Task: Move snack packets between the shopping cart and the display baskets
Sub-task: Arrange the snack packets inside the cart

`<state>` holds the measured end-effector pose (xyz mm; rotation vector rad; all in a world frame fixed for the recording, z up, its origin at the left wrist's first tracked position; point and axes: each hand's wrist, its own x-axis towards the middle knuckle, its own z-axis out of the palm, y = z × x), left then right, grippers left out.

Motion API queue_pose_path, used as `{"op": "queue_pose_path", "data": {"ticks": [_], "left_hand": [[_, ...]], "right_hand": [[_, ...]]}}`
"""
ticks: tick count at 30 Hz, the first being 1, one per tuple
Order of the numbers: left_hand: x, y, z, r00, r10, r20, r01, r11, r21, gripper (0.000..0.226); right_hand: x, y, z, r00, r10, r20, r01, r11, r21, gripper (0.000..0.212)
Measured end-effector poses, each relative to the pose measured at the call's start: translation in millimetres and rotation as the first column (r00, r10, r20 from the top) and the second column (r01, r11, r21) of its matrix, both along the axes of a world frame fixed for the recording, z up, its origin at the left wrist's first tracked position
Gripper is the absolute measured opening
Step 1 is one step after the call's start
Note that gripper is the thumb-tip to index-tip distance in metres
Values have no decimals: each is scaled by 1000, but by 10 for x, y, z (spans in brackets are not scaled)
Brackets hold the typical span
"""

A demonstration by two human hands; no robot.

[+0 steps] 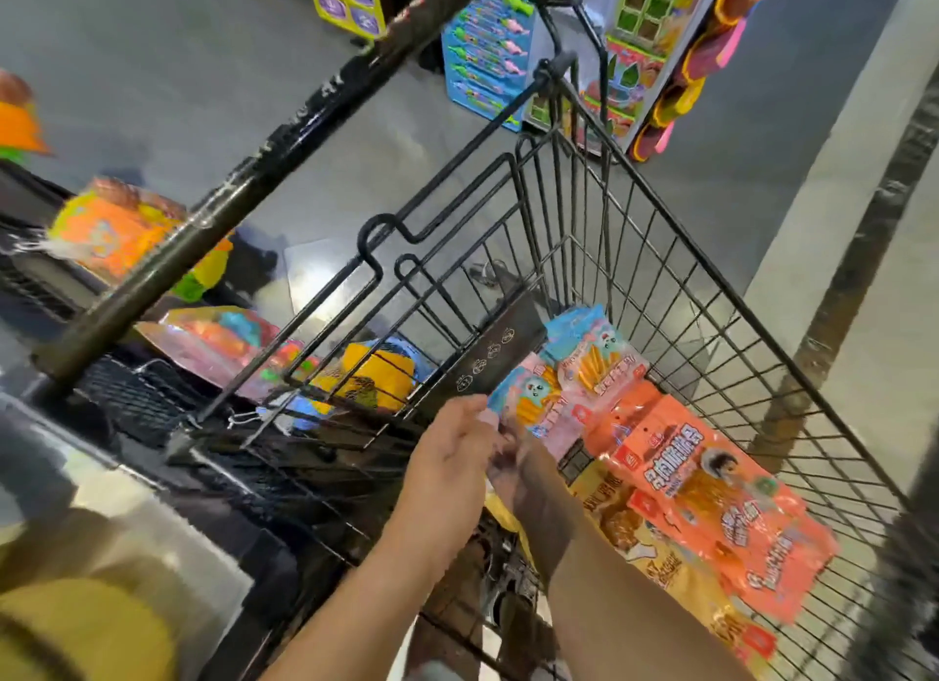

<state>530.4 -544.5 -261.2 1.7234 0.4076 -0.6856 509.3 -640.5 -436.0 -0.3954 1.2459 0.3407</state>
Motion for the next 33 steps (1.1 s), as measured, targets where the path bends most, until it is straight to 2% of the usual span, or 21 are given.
{"op": "queue_pose_path", "data": {"ticks": [2,4,6,10,14,17,18,21,25,29,33], "left_hand": [[-101,5,181,998,-26,54,25,1000,17,17],[-235,72,352,995,-38,96,36,999,27,16],[-391,194,556,989,-53,137,51,998,21,19],[-763,480,1063,967,-118,227,86,986,145,29],[-1142,780,1628,919,-184,348,110,969,221,37],[-1437,971,2024,886,-152,437,55,973,226,46],[-1535,1032,2157,873,-129,470,27,976,217,49],[-1775,1252,2485,822,-56,567,-76,975,207,54],[-2016,1717,2730,748,47,663,-286,923,257,59],[-2279,2326,2772,712,122,692,-483,800,357,53],[-2581,2963,2609,723,52,689,-531,680,505,51]], "right_hand": [[-129,-66,190,995,81,65,-84,996,31,7],[-300,-186,394,980,155,125,-159,987,22,19],[-472,-307,644,948,252,193,-254,967,-17,22],[-785,-491,1318,834,534,135,-467,816,-341,44],[-977,-450,2234,673,724,153,-499,597,-628,36],[-1016,-259,2906,583,781,224,-396,514,-761,17],[-1027,-156,3133,533,811,239,-355,471,-807,18],[-992,228,3796,295,912,286,-237,360,-902,17],[-978,743,4286,115,949,292,-143,307,-941,32],[-947,1259,4556,-133,972,191,-59,185,-981,31],[-767,1902,4530,-440,889,-127,155,-64,-986,32]]}}
